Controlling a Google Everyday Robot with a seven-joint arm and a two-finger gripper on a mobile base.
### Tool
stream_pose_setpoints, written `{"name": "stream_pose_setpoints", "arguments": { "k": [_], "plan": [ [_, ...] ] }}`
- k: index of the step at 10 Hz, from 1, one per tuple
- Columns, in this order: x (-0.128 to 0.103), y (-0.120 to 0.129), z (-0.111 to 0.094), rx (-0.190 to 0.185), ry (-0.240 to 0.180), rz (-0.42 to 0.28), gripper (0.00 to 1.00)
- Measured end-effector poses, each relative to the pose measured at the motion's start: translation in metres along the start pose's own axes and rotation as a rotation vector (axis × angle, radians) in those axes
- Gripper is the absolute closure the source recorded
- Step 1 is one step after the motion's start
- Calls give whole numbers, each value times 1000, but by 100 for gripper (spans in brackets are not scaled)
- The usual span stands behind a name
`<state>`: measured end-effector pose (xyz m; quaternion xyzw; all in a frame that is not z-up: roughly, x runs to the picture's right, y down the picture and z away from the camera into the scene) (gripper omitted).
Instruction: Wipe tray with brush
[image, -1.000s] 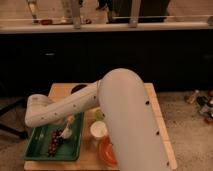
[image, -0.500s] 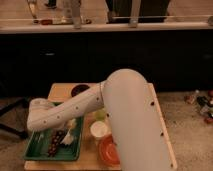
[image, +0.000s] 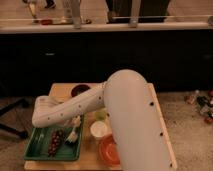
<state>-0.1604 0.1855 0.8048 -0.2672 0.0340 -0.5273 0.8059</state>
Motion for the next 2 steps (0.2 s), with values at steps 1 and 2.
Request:
{"name": "stream_pose_setpoints", "arguments": {
  "k": [1,2],
  "plan": [
    [5,-4,3,-7,4,2,100],
    [10,-8,4,-6,8,4,100]
  ]
}}
